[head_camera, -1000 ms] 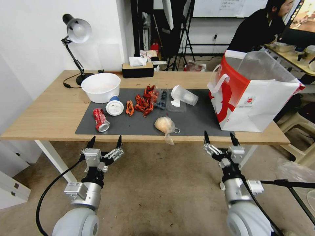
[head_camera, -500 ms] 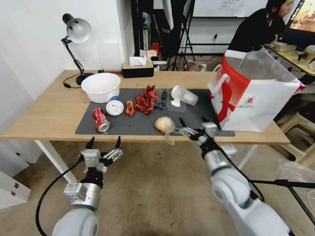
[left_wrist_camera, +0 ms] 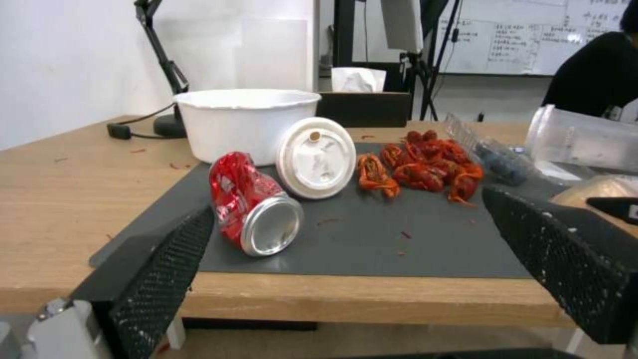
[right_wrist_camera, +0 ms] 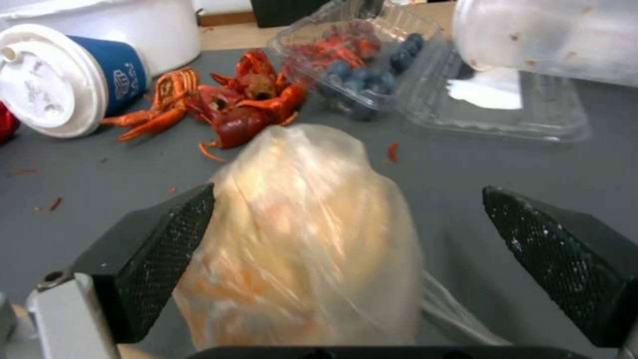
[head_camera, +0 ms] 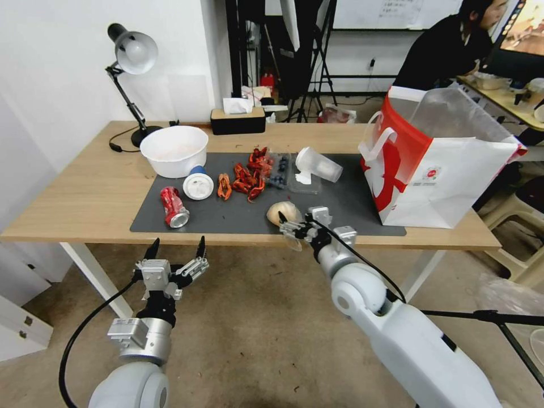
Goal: Pick up the trash from the table and place it into the takeout bag.
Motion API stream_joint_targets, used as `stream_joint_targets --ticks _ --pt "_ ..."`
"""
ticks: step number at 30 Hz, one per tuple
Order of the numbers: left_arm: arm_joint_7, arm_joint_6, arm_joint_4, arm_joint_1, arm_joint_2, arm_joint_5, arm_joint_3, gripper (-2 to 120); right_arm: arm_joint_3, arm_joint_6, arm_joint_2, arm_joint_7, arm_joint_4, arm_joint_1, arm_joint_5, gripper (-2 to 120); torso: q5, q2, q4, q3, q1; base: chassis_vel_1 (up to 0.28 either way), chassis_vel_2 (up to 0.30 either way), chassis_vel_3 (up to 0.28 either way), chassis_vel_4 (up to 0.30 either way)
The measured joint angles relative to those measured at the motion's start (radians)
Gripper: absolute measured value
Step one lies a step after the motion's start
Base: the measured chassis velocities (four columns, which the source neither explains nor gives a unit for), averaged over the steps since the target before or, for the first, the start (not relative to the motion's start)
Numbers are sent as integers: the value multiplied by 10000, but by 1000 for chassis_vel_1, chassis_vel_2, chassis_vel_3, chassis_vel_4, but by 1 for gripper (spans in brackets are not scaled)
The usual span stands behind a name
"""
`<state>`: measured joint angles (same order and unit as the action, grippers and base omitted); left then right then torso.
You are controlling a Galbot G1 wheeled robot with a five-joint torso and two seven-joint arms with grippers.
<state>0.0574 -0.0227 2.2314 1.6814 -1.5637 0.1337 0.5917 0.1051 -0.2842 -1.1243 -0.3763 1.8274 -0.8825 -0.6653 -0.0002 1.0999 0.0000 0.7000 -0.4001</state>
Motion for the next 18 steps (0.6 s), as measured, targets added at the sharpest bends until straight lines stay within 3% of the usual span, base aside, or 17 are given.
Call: stream_joint_targets --ticks 8,18 --pt "-9 98 -141 -30 -18 -29 2 100 366 85 -227 27 -501 344 45 98 1 0 -1 0 0 0 0 0 0" --pt "-18 151 -249 -64 -19 -43 -7 100 540 108 -363 -41 -705 462 63 66 2 0 0 0 2 0 0 0 0"
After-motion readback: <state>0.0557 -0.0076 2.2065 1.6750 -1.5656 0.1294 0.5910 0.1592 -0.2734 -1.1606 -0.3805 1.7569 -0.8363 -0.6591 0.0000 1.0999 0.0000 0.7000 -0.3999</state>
